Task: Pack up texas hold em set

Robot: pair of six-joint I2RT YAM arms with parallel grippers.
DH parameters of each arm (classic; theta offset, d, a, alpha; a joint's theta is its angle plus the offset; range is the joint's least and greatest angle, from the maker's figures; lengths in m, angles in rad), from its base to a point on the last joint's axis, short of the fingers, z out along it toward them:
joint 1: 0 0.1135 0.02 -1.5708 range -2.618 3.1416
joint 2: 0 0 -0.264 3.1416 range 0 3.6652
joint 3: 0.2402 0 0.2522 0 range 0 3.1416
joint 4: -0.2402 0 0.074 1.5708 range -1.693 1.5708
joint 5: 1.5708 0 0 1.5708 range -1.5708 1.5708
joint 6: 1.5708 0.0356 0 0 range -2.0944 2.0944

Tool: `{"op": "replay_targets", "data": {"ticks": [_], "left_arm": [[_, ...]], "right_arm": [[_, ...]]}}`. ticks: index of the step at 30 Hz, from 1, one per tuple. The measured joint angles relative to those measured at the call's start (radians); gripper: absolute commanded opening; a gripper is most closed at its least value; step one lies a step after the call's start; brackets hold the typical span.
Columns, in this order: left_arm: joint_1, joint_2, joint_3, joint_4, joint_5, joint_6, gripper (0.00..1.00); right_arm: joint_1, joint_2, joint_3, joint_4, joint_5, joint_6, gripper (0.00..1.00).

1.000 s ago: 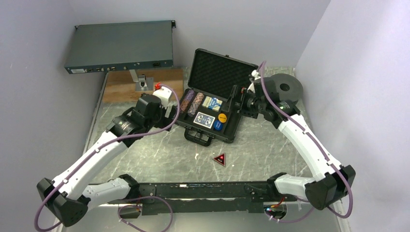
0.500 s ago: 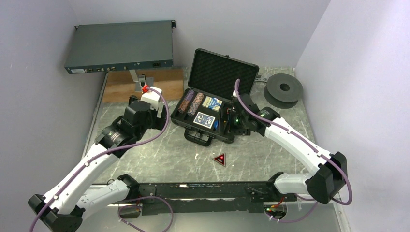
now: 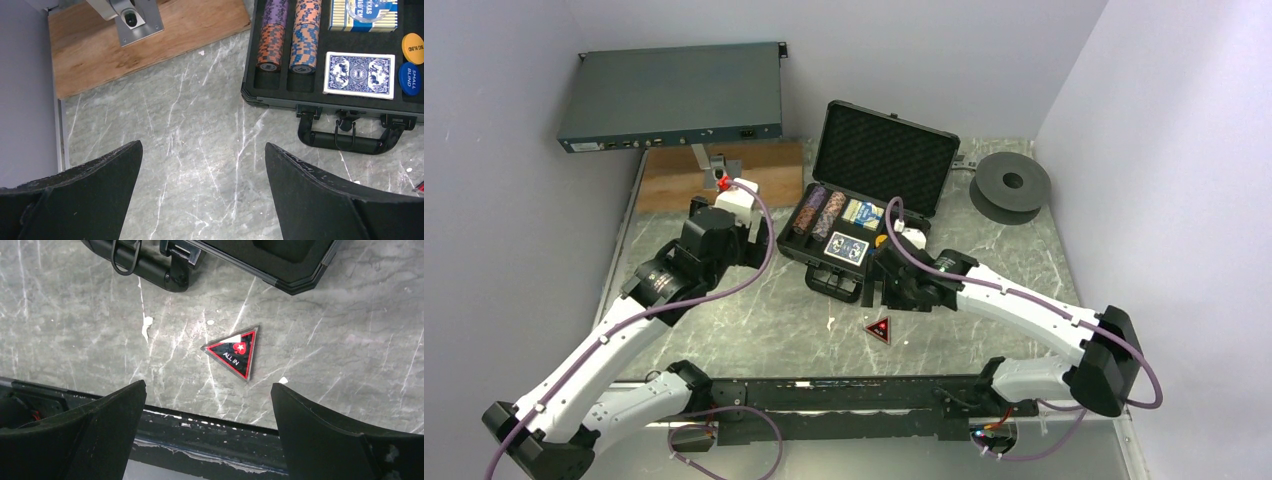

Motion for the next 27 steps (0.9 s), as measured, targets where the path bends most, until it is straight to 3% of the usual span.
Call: {"op": "replay_targets", "data": {"ticks": [7, 27], "left_arm": [[0.000, -0.016, -0.002, 0.001, -0.006, 0.002, 0.98], [0.000, -0.021, -0.002, 0.001, -0.014, 0.003, 0.98]], "right_arm": [[0.056, 0.024, -0.043, 0.012, 0.055, 0.087, 1.00], [0.106, 0.185, -0.117, 0.123, 0.061, 0.134, 0.94]]}}
